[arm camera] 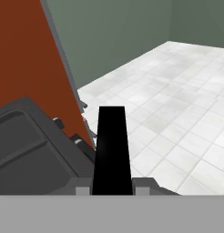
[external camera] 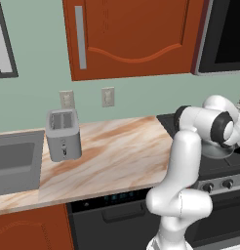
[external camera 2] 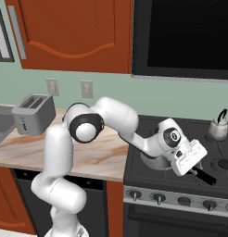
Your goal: Pick the pan from the cabinet and place it on the stove. Then turn on the stove burner for the pan.
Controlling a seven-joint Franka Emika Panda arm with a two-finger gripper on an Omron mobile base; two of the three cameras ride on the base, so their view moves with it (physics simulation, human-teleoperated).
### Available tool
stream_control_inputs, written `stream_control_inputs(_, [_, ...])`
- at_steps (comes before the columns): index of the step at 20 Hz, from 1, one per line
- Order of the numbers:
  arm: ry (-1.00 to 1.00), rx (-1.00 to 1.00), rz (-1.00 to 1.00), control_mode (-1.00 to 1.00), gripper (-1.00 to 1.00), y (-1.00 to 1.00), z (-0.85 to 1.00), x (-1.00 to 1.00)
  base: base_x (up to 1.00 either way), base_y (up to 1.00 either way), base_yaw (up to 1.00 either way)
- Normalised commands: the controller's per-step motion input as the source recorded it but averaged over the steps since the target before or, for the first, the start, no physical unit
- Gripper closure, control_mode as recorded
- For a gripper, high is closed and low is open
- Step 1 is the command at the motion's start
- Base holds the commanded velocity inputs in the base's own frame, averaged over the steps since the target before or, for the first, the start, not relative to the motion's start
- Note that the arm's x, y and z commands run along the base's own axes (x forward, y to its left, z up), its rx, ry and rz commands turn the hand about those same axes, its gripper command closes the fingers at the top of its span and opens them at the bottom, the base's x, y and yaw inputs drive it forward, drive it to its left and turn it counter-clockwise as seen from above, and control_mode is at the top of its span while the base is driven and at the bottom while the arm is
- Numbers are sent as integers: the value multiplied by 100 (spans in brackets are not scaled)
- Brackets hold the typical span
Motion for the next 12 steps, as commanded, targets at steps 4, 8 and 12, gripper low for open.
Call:
stream_control_inputs(4, [0,0,0,-100,100,0,-16,2,0,0,0])
stream_control_inputs(8, [0,0,0,-100,100,0,-15,4,0,0,0])
stream_control_inputs(12, [0,0,0,-100,100,0,-10,3,0,0,0])
